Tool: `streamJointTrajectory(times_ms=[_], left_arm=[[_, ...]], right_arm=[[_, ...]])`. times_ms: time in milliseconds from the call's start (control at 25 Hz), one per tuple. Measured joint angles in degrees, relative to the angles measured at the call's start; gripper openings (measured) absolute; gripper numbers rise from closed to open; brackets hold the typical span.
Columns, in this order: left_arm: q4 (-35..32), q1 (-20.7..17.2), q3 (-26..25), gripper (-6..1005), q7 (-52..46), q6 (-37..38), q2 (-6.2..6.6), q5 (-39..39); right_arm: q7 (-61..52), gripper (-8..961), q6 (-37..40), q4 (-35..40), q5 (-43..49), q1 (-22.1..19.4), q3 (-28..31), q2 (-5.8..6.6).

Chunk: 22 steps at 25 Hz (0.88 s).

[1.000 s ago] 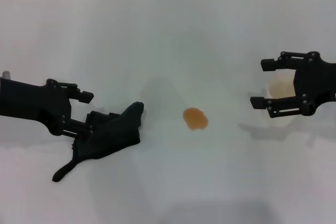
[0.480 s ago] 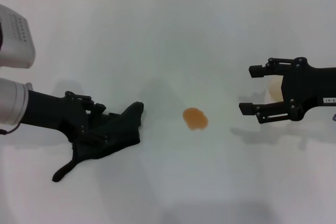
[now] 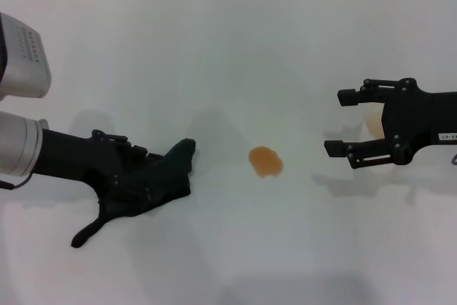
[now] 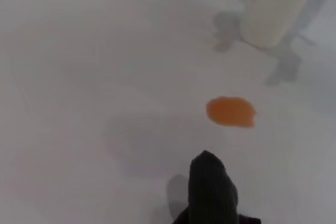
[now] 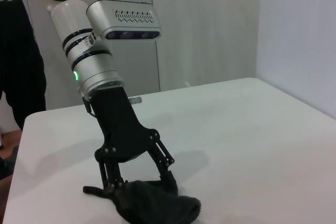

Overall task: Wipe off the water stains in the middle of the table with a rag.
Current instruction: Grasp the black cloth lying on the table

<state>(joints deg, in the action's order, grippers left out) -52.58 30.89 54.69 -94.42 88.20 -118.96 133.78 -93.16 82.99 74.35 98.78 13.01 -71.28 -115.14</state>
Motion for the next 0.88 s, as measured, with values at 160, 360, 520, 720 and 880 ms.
streamJointTrajectory(times_ms=[160, 360, 520, 720, 880], left_arm=[[0.03, -0.13, -0.28, 879, -0.19, 0.18, -0.04, -0.74], [0.05, -0.52, 0.02, 878, -0.2, 0.37, -0.04, -0.77], [0.11, -0.88, 0.08, 877, -0.4, 0.52, -0.04, -0.4], [0.12, -1.25, -0.24, 876, -0.44, 0.55, 0.14, -0.4], [0.12, -1.33, -0.06, 875, -0.44, 0.21, 0.15, -0.05]], right_arm=[[-0.35, 861, 0.08, 0.06, 0.0, 0.04, 0.0, 0.0], [-0.44, 861, 0.09, 0.1, 0.0, 0.18, 0.0, 0.0], [-0.44, 862, 0.07, 0.1, 0.01, 0.17, 0.0, 0.0], [-0.45, 862, 0.09, 0.01, 0.01, 0.12, 0.0, 0.0], [-0.59, 862, 0.27, -0.03, 0.01, 0.08, 0.0, 0.0]])
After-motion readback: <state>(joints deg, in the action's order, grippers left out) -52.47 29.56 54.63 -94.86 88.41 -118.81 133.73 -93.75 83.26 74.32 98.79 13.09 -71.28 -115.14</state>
